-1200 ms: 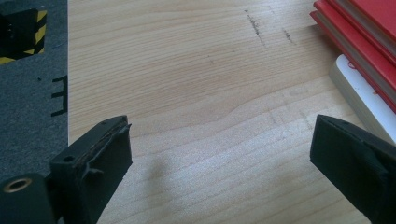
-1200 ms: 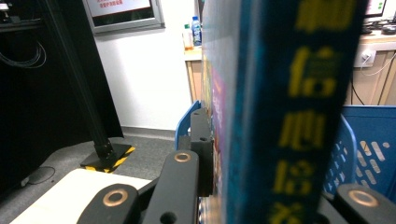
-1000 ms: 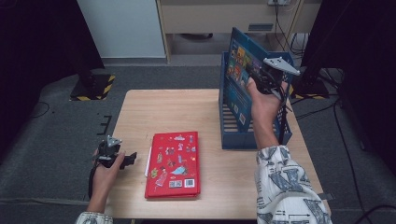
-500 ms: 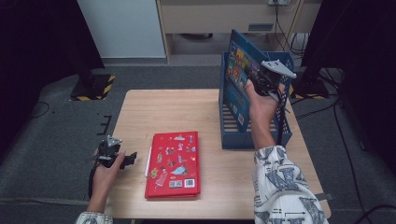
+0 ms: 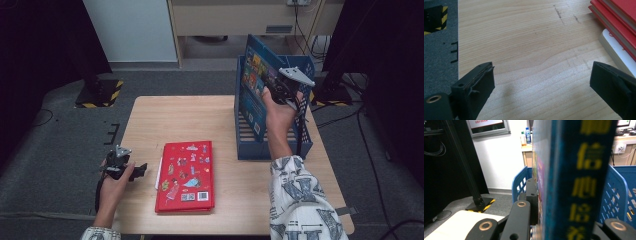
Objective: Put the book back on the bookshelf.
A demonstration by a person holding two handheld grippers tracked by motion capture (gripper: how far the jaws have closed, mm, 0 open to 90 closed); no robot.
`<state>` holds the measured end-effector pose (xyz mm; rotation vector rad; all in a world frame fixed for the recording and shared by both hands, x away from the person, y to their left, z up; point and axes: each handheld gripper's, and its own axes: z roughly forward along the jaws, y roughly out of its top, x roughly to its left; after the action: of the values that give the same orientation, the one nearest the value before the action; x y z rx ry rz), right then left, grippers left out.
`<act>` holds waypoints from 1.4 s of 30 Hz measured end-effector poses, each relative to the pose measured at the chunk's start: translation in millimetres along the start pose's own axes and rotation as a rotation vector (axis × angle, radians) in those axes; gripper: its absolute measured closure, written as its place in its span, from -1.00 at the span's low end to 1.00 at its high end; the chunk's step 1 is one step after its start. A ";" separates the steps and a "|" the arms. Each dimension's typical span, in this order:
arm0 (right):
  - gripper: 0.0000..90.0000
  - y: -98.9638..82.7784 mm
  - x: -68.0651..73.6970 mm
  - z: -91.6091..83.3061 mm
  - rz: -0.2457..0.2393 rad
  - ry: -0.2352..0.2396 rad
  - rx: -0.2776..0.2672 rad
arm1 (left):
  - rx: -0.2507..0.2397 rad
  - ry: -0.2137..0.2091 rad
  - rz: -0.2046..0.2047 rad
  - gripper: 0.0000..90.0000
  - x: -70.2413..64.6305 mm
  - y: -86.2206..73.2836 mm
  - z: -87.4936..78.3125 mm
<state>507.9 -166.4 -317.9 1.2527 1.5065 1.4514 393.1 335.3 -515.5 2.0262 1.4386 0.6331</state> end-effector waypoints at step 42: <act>0.82 -51.7 0.6 9.1 -0.049 0.019 0.067 | 0.005 0.000 0.014 -0.89 -2.6 0.9 0.8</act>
<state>507.2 -158.3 -369.8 1.2359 1.5992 1.3959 393.4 332.4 -515.6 2.0418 1.4279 0.6360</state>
